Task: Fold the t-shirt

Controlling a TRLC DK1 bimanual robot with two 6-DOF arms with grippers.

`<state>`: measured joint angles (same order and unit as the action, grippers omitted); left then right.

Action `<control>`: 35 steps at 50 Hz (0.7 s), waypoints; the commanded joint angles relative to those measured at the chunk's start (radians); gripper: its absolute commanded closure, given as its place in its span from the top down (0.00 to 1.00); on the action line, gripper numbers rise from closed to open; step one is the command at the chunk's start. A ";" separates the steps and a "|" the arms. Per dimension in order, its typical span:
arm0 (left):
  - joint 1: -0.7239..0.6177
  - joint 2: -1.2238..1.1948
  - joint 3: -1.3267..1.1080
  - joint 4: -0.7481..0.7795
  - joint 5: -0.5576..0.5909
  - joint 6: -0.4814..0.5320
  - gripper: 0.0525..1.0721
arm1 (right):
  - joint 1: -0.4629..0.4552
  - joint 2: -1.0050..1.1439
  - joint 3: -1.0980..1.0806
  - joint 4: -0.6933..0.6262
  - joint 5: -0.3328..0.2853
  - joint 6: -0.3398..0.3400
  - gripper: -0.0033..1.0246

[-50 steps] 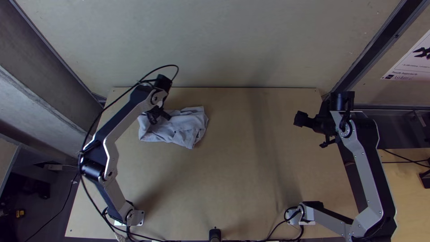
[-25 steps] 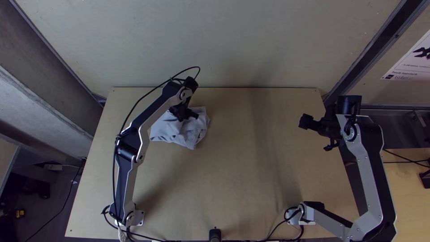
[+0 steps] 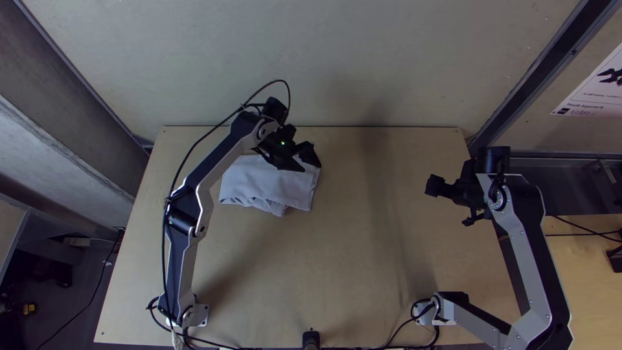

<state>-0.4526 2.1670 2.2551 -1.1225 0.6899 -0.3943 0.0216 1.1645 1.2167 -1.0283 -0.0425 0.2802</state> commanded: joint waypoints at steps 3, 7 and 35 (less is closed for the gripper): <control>0.029 -0.072 -0.019 -0.005 0.020 -0.018 0.96 | 0.026 -0.022 -0.020 0.019 -0.005 0.011 0.96; 0.035 -0.087 -0.046 -0.008 0.016 0.003 0.96 | 0.028 -0.022 -0.013 0.047 -0.005 0.010 0.96; 0.178 -0.547 -0.215 0.168 -0.647 0.276 0.96 | 0.001 0.026 0.380 0.226 -0.002 -0.167 0.96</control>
<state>-0.3080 1.7565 2.1048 -0.9947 0.0898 -0.2092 0.0288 1.1801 1.5074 -0.8165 -0.0422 0.1459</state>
